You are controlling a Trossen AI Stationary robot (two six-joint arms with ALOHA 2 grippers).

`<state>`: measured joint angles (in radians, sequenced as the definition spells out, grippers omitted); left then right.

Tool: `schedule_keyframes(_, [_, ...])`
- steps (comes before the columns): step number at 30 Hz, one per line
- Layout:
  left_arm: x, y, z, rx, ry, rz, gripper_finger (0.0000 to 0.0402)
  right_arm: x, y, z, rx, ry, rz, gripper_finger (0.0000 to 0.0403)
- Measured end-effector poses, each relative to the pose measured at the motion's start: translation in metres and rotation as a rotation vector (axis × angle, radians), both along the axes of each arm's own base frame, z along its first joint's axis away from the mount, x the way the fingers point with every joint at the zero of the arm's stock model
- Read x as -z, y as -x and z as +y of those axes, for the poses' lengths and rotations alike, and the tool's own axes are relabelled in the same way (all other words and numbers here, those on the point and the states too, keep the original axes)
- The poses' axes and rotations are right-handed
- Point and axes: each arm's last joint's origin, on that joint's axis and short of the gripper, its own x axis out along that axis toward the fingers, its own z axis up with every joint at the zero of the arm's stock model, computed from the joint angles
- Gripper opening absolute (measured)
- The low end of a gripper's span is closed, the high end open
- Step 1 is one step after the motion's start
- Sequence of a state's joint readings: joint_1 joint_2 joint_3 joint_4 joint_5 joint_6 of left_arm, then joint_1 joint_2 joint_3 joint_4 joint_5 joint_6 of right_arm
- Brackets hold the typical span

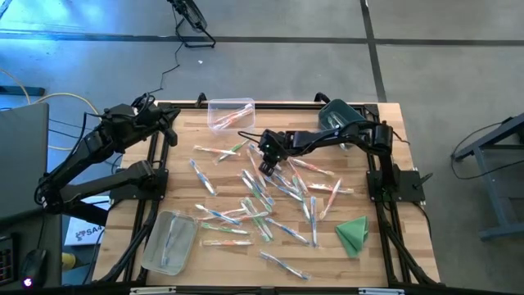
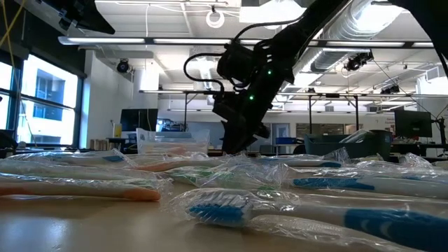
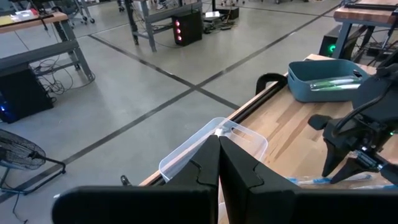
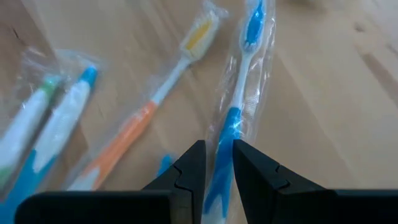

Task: Pick & Place Toothbrushes
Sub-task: Put the blue toothbrush into the gray bin

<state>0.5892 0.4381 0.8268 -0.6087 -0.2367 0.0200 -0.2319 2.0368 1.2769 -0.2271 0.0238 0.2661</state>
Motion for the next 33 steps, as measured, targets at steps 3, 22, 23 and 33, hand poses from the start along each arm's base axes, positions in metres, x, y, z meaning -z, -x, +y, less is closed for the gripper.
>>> schedule_keyframes(3, [0.0000,0.0000,0.0000,0.000,0.000,0.000,0.0000,0.0065,-0.0007,0.0001,-0.001,-0.004,0.014,0.0073])
schedule_keyframes(22, [0.0000,0.0000,0.0000,0.000,0.001,0.000,0.0000,0.0092,-0.0022,-0.0003,0.000,-0.001,0.009,0.0026])
schedule_keyframes(23, [0.0000,0.0000,0.0000,0.000,0.001,-0.001,0.0000,0.0092,-0.0022,-0.0003,0.000,-0.001,0.009,0.0019])
schedule_keyframes(33, [0.0000,0.0000,0.0000,0.000,0.000,0.000,0.0000,0.0093,-0.0023,-0.0002,-0.001,-0.002,0.009,0.0009])
